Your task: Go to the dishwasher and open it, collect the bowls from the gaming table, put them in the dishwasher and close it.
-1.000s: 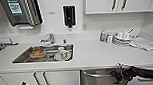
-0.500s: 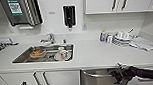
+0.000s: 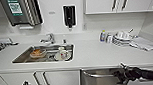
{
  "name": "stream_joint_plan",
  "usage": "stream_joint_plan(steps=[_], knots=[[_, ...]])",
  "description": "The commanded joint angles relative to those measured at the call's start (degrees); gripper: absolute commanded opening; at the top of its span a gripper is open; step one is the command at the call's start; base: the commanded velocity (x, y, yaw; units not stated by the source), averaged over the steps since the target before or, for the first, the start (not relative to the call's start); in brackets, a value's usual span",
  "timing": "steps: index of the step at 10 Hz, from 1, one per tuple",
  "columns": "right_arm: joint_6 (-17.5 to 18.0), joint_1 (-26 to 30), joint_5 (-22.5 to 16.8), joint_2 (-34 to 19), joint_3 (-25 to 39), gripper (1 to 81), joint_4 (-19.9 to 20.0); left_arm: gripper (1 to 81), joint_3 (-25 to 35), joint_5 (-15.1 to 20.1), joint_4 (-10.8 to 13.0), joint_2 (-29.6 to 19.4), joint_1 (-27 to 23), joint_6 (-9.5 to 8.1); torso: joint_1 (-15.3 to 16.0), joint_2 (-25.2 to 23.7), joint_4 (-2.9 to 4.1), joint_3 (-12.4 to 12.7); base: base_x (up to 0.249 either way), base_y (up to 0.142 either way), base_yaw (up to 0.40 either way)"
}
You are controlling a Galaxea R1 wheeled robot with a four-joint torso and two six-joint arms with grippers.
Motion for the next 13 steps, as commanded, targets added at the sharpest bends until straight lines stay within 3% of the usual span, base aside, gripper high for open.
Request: stream_joint_plan(steps=[1, 3, 6, 9, 13], knots=[[-0.22, 5.26, -9.1, -4.54, 3.59, 81.1, -1.91, 81.1, 1.15, 0.43, -0.33, -1.82, -4.83, -0.19, 0.0, 0.0, 0.0, 0.0, 0.0, 0.0, 0.0], [-0.13, 5.44, -12.11, -3.83, 4.3, 81.1, -3.41, 81.1, 1.24, 0.25, -0.33, -1.91, -4.83, -0.19, 0.0, 0.0, 0.0, 0.0, 0.0, 0.0, 0.0], [2.67, 5.7, -16.31, -0.93, 4.12, 81.1, -6.39, 81.1, 1.41, 0.25, -0.33, -2.44, -4.91, -0.19, 0.0, 0.0, 0.0, 0.0, 0.0, 0.0, 0.0], [2.86, 5.53, -19.4, -1.1, 4.3, 81.1, -6.84, 81.1, 1.24, 0.17, -0.25, -2.35, -4.92, -0.19, 0.0, 0.0, 0.0, 0.0, 0.0, 0.0, 0.0], [2.86, 4.56, -19.4, -1.81, 4.39, 81.1, -6.84, 81.1, 1.24, 0.16, -0.33, -2.27, -4.92, -0.27, 0.0, 0.0, 0.0, 0.0, 0.0, 0.0, 0.0]])
